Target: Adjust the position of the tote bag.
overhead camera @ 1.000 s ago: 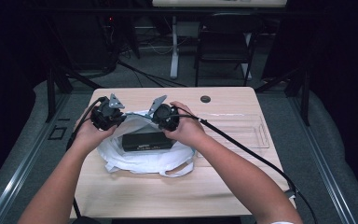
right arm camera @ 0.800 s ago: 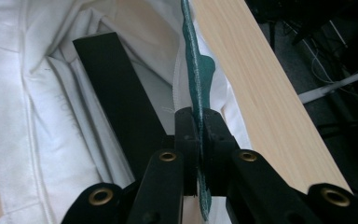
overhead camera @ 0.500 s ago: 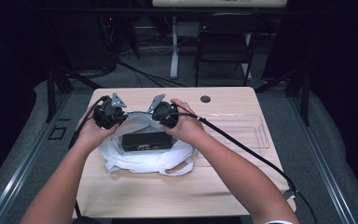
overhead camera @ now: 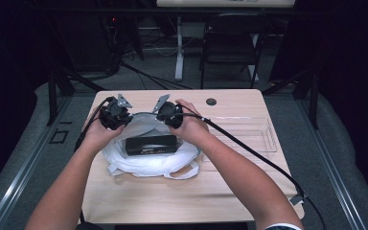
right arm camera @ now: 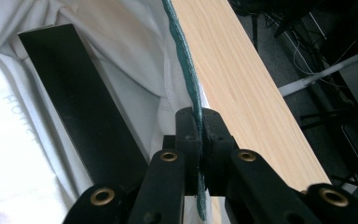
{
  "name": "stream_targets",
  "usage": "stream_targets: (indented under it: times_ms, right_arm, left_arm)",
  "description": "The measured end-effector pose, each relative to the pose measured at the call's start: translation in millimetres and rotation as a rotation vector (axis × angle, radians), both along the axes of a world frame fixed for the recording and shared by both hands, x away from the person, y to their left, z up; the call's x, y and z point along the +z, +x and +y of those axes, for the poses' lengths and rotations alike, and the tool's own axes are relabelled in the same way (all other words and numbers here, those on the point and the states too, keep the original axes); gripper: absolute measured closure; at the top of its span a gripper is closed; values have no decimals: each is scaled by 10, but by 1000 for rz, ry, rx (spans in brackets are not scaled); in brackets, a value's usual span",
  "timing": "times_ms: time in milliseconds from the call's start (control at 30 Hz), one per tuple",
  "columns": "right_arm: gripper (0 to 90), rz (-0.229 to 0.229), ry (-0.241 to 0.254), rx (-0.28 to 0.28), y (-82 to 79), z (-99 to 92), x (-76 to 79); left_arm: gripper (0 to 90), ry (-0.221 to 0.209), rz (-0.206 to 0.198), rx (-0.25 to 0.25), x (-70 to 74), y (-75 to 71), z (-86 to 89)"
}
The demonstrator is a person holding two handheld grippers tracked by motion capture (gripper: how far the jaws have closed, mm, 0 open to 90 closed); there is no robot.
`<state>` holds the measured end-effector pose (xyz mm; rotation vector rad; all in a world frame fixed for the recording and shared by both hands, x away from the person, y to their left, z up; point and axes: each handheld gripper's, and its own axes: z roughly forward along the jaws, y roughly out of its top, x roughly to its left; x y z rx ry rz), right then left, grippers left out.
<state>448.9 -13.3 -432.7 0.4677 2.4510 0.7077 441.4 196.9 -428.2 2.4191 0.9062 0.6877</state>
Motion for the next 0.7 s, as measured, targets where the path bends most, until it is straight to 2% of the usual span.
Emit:
stream_targets:
  times_ms: [133,367,633,700]
  right_arm:
    - [873,19,5,-7,64,-3,-17]
    - [873,20,8,-20,138,5,-66]
    - [873,21,8,-28,167,-2,-65]
    - [873,22,12,-28,168,-2,-67]
  left_arm:
    - [809,-1,3,6,-34,44,-4]
    - [809,-11,7,17,-83,103,-7]
    - [774,-20,0,17,-69,83,8]
    - [768,-45,-2,10,-40,52,35]
